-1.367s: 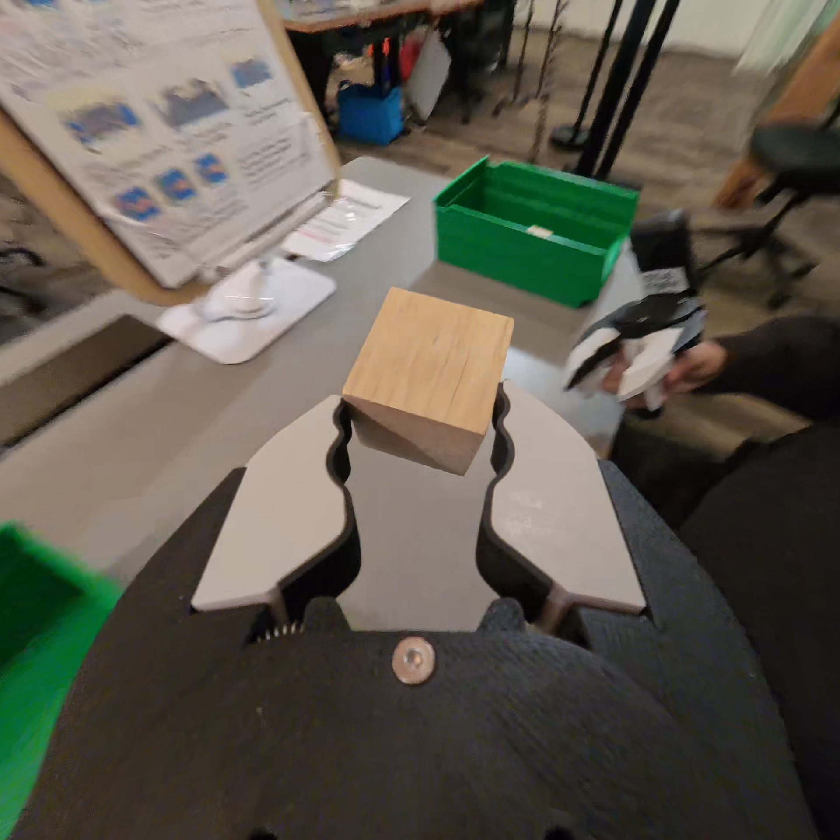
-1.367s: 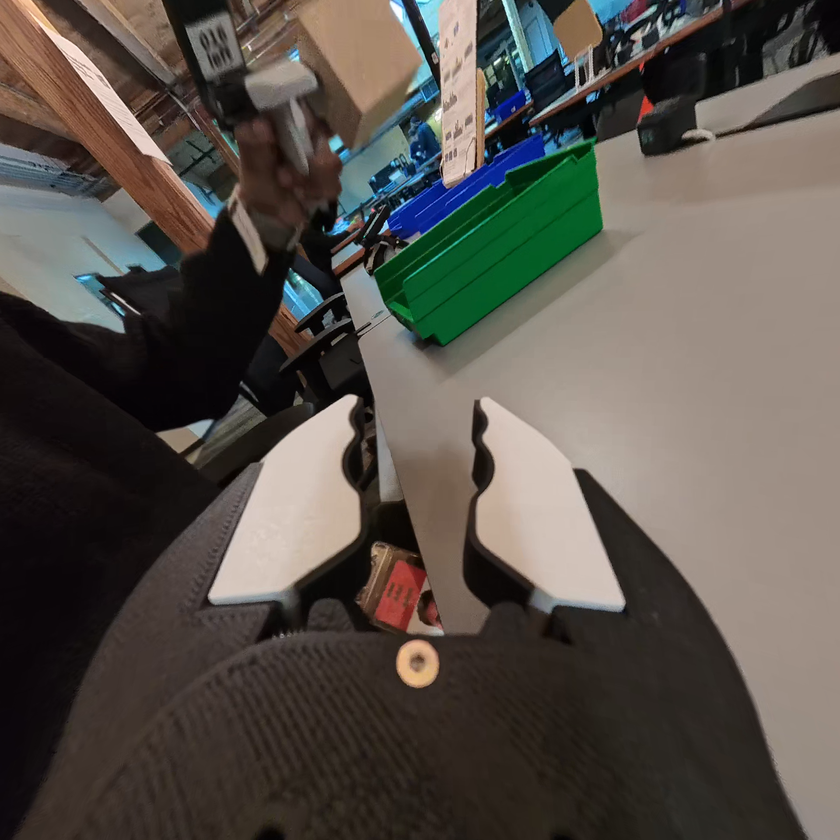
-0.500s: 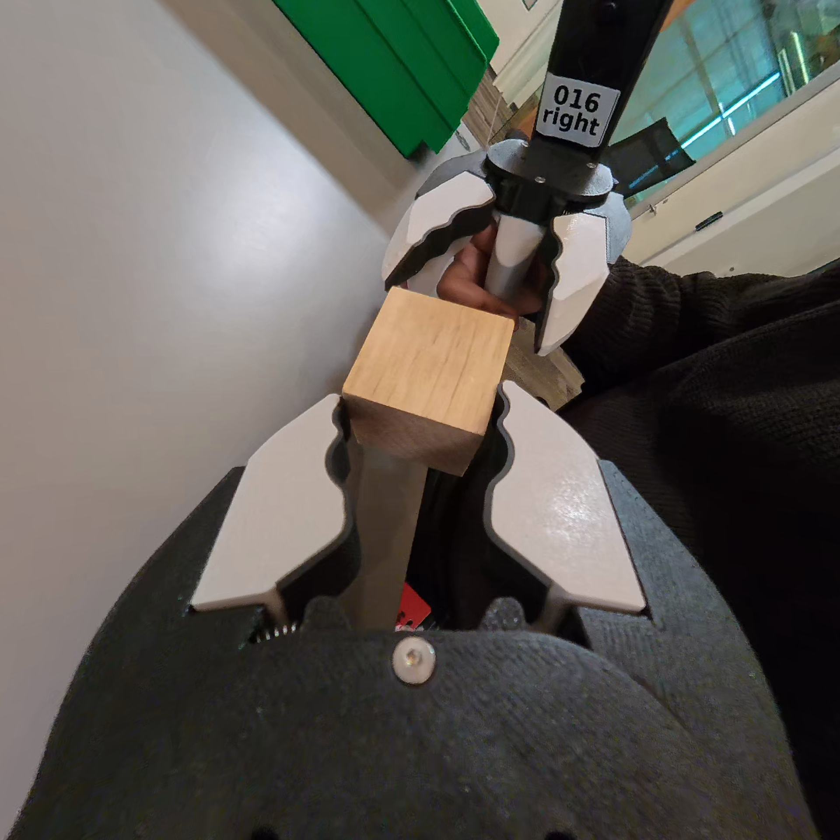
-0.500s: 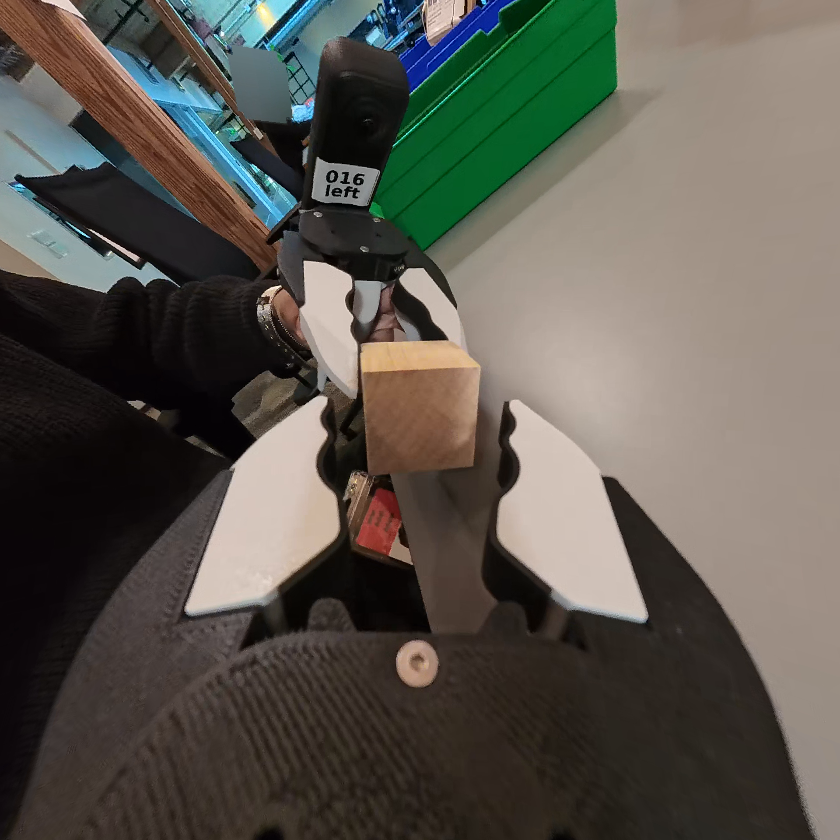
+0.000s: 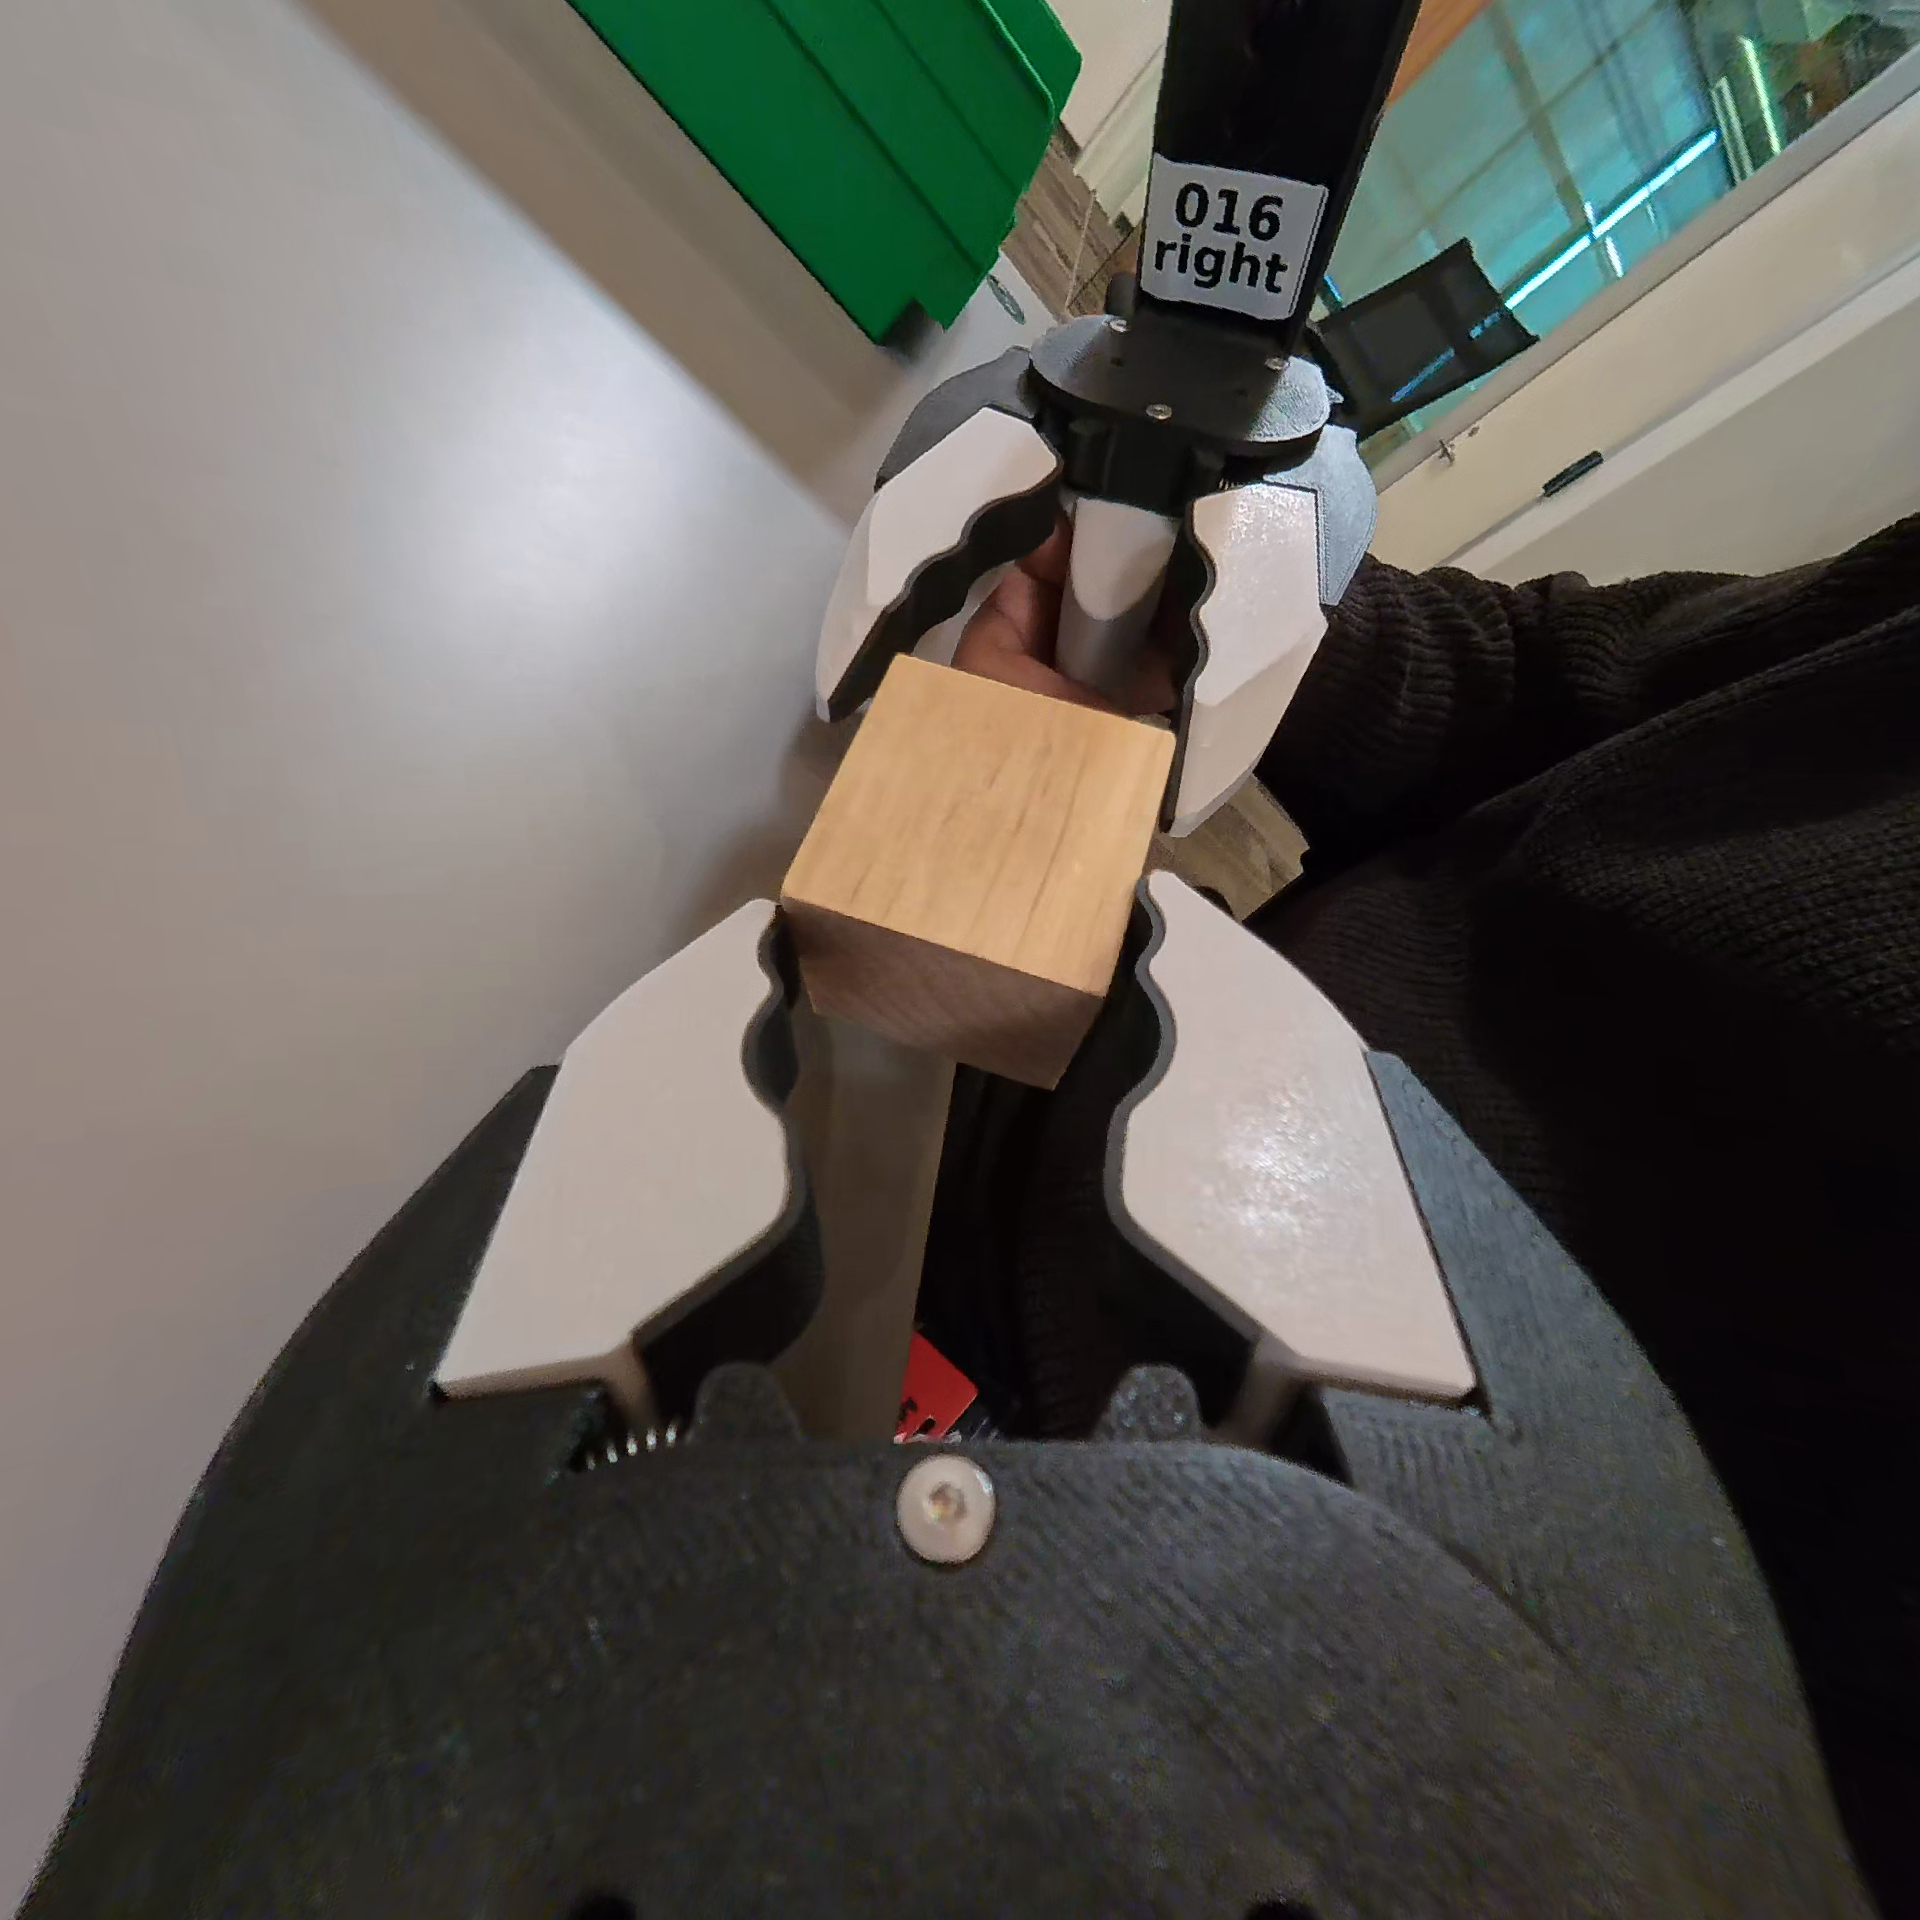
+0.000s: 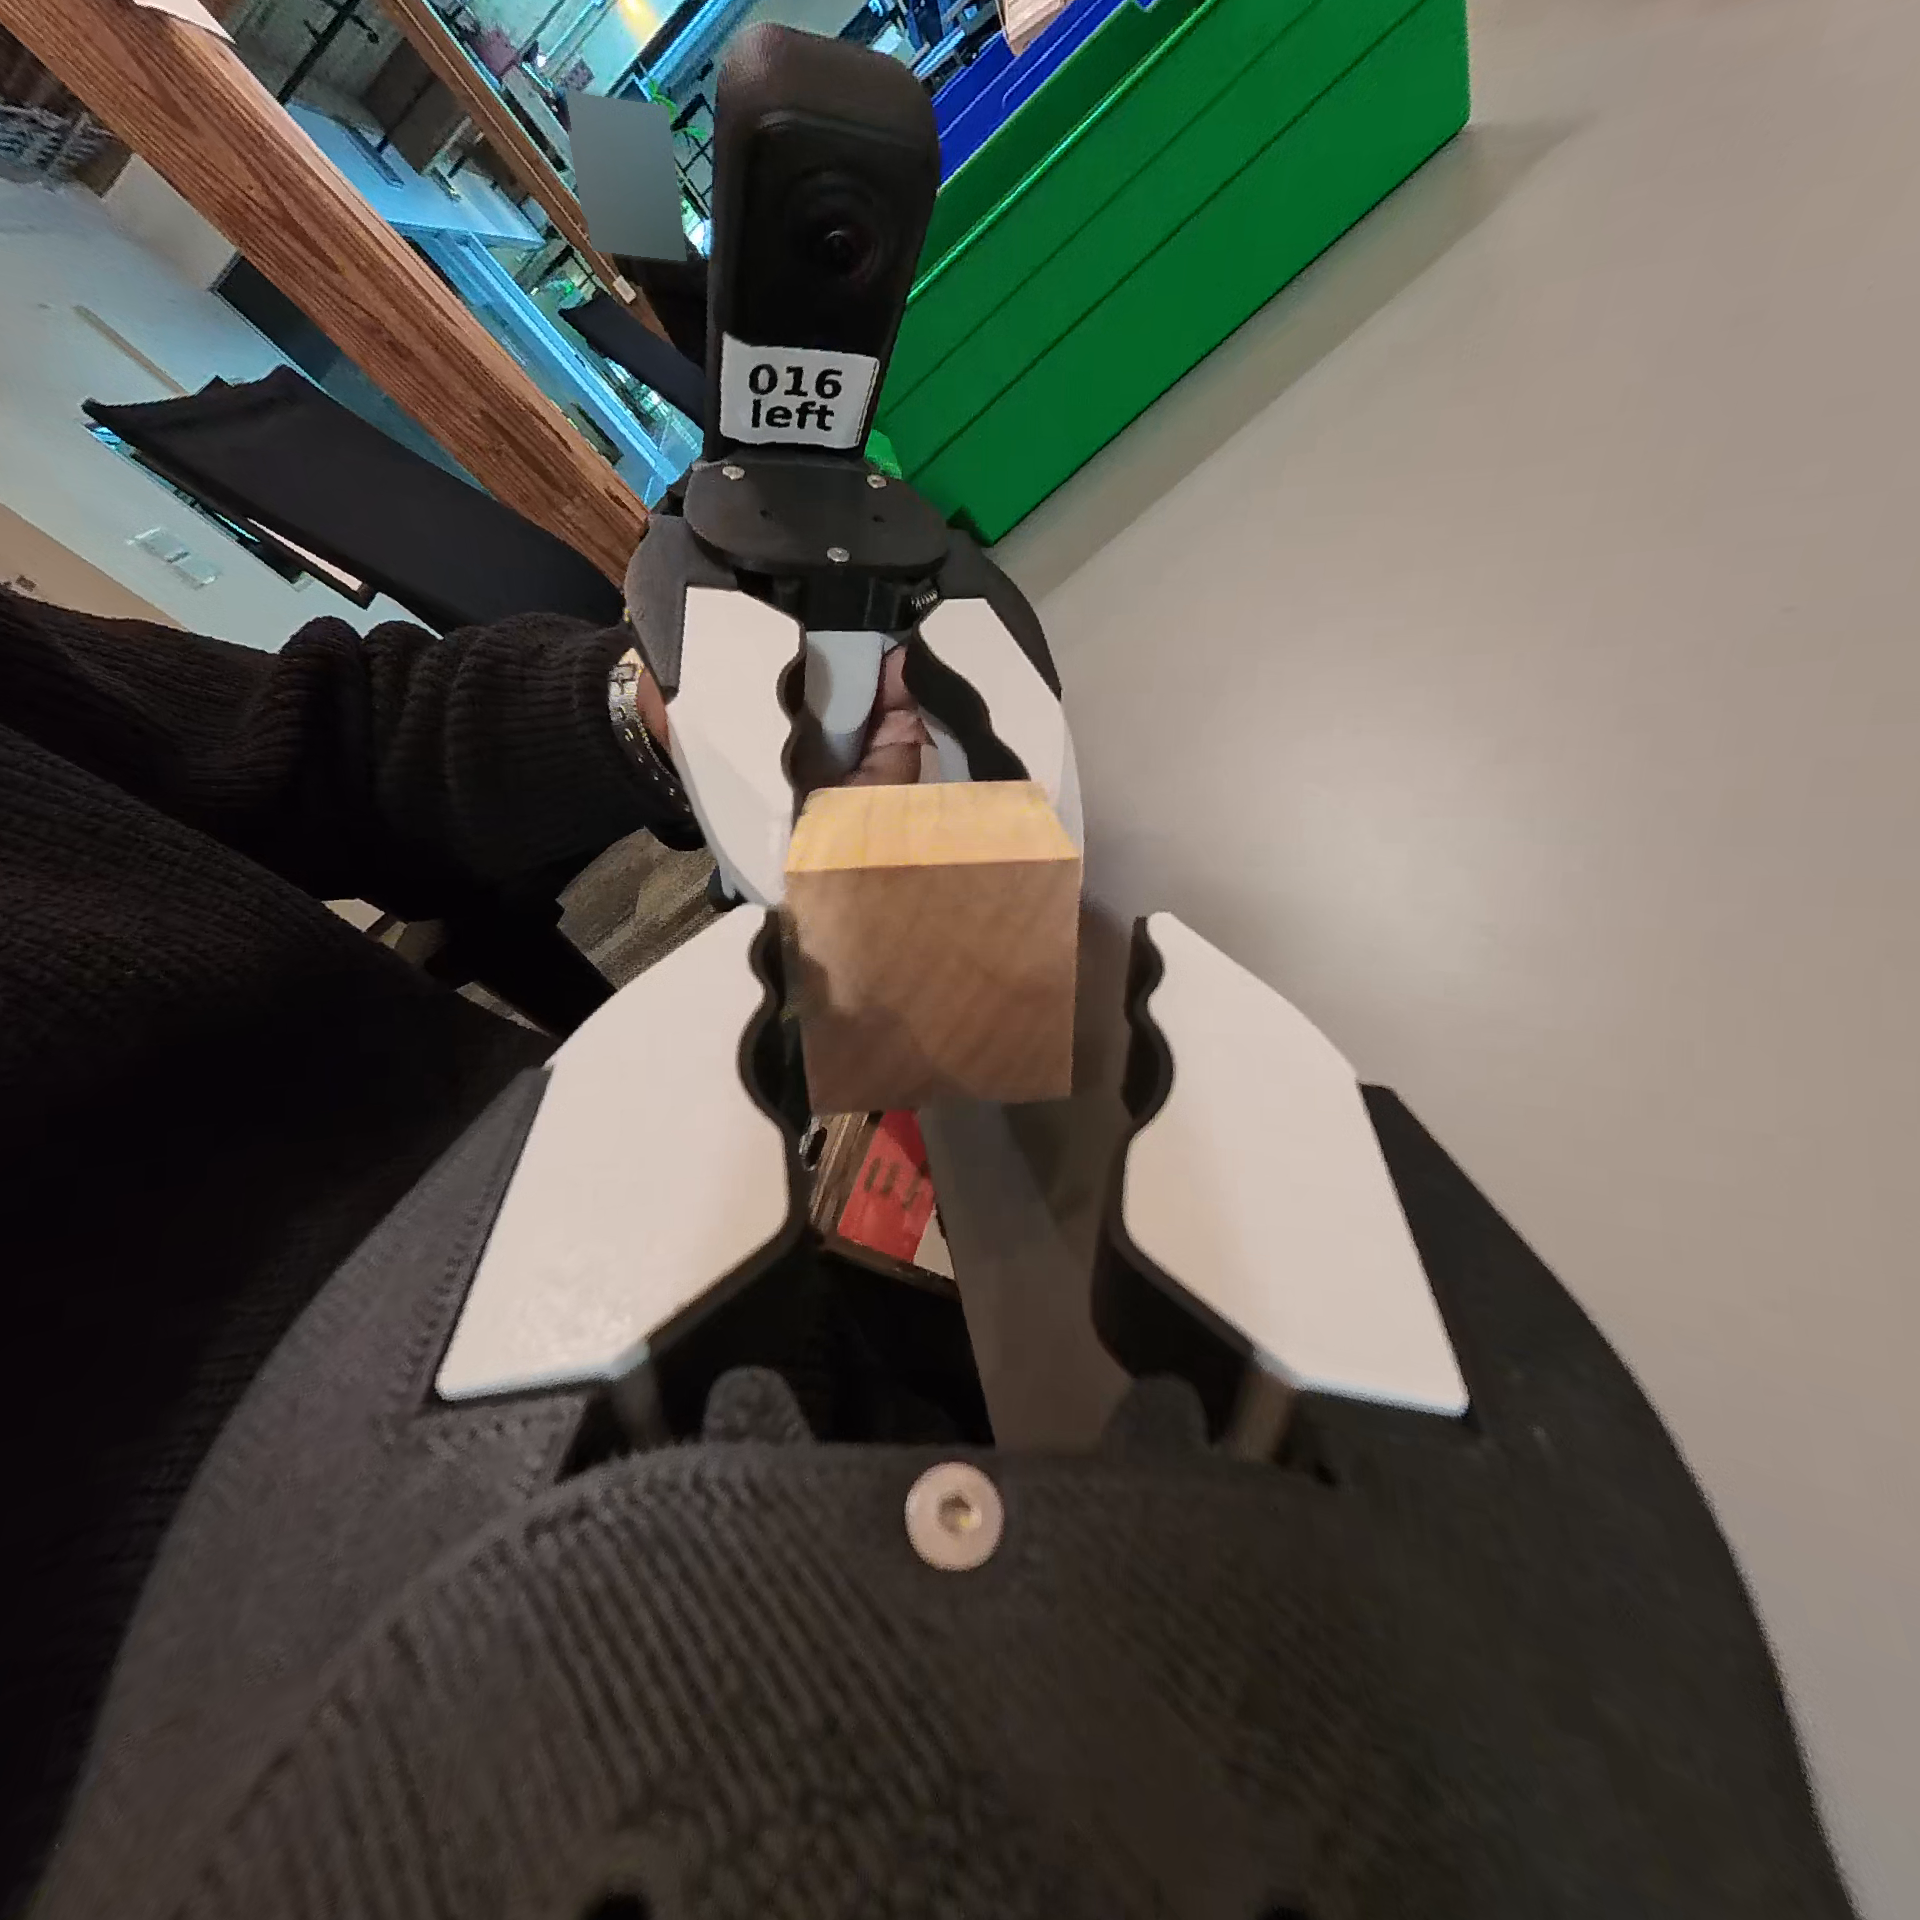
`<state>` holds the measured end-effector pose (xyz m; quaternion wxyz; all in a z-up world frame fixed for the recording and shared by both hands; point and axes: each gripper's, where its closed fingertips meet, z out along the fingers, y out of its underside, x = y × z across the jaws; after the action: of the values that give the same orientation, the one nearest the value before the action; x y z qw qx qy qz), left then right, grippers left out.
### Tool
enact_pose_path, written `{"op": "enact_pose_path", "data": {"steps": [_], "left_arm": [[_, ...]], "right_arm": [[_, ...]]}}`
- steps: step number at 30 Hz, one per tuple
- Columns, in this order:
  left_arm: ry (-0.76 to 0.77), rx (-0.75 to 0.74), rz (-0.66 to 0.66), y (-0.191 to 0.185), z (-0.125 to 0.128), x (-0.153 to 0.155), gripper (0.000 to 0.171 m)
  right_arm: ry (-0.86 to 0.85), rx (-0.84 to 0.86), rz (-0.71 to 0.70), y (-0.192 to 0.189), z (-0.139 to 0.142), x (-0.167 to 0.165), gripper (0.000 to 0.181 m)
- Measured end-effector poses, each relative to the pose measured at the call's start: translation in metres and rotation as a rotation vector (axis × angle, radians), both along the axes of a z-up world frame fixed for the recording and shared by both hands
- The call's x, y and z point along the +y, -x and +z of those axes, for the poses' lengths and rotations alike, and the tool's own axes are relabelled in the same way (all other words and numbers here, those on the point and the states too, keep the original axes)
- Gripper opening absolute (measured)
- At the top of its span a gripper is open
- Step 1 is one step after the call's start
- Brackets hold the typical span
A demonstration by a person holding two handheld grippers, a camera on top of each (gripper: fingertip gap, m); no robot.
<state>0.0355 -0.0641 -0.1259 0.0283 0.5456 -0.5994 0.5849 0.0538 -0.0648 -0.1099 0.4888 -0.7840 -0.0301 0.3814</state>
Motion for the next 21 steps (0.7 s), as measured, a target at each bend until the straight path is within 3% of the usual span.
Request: {"op": "enact_pose_path", "data": {"steps": [21], "left_arm": [[0.005, -0.004, 0.006, 0.0000, 0.0013, 0.0003, 0.063]], "right_arm": [[0.011, -0.050, 0.034, 0.0069, -0.0055, -0.0018, 0.059]]}}
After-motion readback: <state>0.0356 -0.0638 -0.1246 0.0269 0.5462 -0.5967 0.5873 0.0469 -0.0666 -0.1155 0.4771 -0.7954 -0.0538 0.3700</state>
